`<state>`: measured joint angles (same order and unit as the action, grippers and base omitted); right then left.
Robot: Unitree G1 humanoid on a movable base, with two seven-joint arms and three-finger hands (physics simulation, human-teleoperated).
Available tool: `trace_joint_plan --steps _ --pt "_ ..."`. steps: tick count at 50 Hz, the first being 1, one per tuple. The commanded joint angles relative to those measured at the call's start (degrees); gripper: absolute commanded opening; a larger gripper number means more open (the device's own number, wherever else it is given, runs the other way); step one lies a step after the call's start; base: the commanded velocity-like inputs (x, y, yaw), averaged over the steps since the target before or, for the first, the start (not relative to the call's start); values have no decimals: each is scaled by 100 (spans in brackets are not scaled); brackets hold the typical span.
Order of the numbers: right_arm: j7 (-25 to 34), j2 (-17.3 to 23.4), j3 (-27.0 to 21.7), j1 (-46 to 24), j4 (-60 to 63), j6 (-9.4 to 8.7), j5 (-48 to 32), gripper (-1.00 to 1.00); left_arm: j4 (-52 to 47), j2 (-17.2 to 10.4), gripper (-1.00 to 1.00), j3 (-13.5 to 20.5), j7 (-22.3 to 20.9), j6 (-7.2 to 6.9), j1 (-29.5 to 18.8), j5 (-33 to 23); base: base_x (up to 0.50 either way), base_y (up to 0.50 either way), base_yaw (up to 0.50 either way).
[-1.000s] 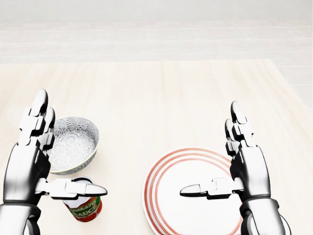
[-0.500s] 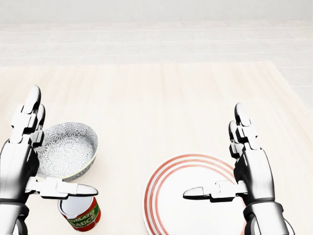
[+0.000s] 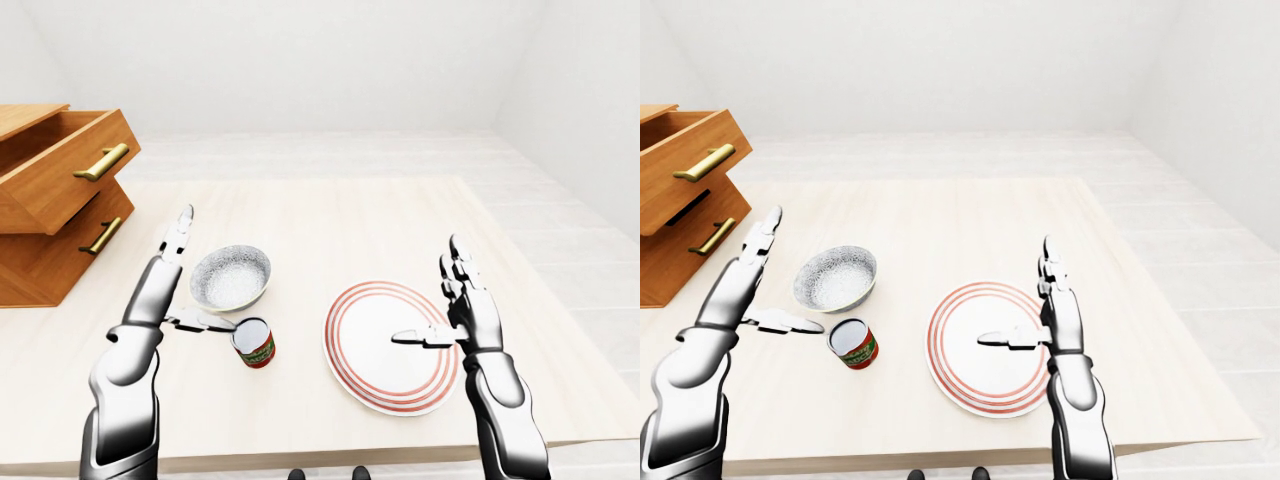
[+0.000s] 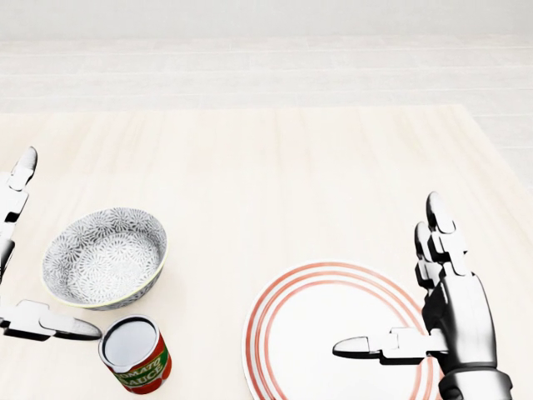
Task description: Put the bowl on the plate.
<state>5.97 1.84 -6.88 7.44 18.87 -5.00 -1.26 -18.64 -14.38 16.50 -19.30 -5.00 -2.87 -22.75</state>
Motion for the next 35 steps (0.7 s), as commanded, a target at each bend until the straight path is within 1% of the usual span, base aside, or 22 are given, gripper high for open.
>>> trace_joint_plan --steps 1,3,4,5,7,10,11,14,16,19,20,22,24,26,27,28,30,32,34,35 --pt "78 -27 -141 184 233 0 6 100 314 -445 100 360 -391 0 -184 -797 0 0 0" --pt "96 -38 -166 208 231 0 17 100 398 -465 100 430 -419 0 -233 -874 0 0 0" --pt "96 -43 -178 211 229 0 16 100 456 -535 100 419 -428 13 -225 -1015 0 0 0" --pt "91 -48 -182 208 228 0 5 100 488 -579 100 446 -451 96 -199 -1096 0 0 0" --pt "104 -52 -180 207 253 0 0 100 559 -616 100 488 -473 167 -247 -1214 0 0 0" --pt "116 -44 -220 195 308 0 12 100 696 -753 100 519 -446 385 -262 -1544 0 0 0" --pt "122 -39 -235 183 318 0 18 100 733 -756 100 539 -462 439 -278 -1569 0 0 0" --pt "114 -38 -255 126 348 0 14 100 831 -749 100 576 -474 503 -354 -1656 0 0 0" --pt "113 -41 -241 104 366 0 1 100 932 -831 100 542 -427 622 -407 -1845 0 0 0" --pt "119 -38 -244 97 384 0 -3 100 1096 -858 100 498 -394 713 -539 -1940 0 0 0" --pt "121 -40 -248 94 404 0 3 100 1174 -897 100 469 -332 772 -589 -2035 0 0 0" --pt "124 -38 -251 92 423 0 3 100 1322 -922 100 433 -284 788 -673 -2150 0 0 0" --pt "128 -41 -256 90 446 0 11 100 1539 -1001 100 303 -187 967 -774 -2325 0 0 0" --pt "131 -36 -253 90 463 0 -1 100 1596 -966 100 300 -160 942 -833 -2329 0 0 0" --pt "129 -42 -265 91 487 0 13 100 1721 -988 100 257 -124 986 -926 -2347 0 0 0" --pt "123 -41 -266 95 495 0 1 100 1803 -1059 100 219 -78 1000 -953 -2431 0 0 0" --pt "131 -48 -265 109 512 0 6 100 1915 -1077 100 243 -40 1000 -1009 -2407 0 0 0" --pt "131 -53 -272 119 523 0 8 100 2038 -1157 100 193 68 1000 -1060 -2504 0 0 0" --pt "134 -57 -272 130 527 0 8 100 2138 -1144 100 184 70 1000 -1087 -2492 0 0 0" --pt "134 -58 -270 137 522 0 0 100 2208 -1208 100 162 181 1000 -1099 -2626 0 0 0"
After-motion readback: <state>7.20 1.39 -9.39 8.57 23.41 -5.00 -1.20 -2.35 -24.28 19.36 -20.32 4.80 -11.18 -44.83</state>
